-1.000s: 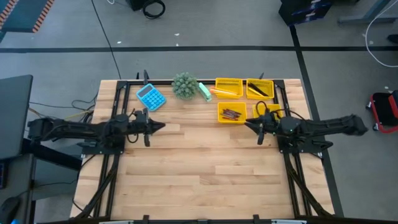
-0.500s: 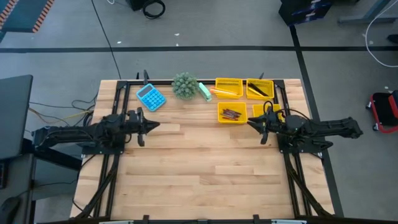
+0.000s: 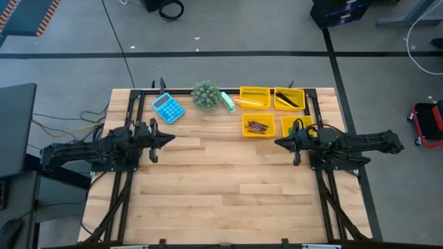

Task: Sort crayons/erasers/pens/pencils in bins
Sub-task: Return to Home Position

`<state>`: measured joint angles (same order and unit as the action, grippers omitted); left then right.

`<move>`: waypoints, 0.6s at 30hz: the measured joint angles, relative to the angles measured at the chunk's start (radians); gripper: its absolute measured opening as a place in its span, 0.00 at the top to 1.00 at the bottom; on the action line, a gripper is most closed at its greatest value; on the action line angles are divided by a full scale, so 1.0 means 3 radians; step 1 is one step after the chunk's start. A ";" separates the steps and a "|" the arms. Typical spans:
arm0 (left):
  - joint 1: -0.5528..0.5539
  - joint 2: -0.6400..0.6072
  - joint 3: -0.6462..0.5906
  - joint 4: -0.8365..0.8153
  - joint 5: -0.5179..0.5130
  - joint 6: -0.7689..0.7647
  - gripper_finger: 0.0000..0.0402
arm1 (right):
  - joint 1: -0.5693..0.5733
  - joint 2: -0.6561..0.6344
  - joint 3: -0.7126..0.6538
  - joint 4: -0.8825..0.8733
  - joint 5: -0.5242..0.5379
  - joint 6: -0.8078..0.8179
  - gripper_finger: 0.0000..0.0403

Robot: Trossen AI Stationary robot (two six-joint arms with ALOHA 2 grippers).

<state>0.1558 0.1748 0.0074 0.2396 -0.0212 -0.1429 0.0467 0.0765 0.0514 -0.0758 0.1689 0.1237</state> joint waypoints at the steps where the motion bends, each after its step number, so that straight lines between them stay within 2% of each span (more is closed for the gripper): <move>1: 0.0000 -0.0009 0.0000 0.0001 0.0000 0.0014 0.97 | 0.0000 0.0000 -0.0003 0.0078 -0.0108 -0.0035 0.98; 5: 0.0000 -0.0006 0.0000 0.0052 0.0001 0.0015 0.99 | 0.0002 -0.0003 -0.0075 0.0462 -0.0491 -0.0161 0.99; 12: 0.0000 -0.0002 -0.0001 0.0237 0.0019 -0.0009 0.97 | 0.0001 0.0004 -0.0150 0.0342 -0.0514 -0.0178 0.99; 14: 0.0000 -0.0004 -0.0001 0.0370 0.0113 -0.0006 0.98 | 0.0001 0.0003 -0.0150 0.0368 -0.0514 -0.0188 0.99; 18: -0.0002 0.0001 -0.0001 0.0302 0.0292 -0.0015 0.98 | 0.0001 0.0003 -0.0150 0.0356 -0.0514 -0.0188 0.99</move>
<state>0.1553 0.1752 0.0071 0.3302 0.0664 -0.1472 0.0471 0.0773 0.0063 0.0310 0.0147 0.0673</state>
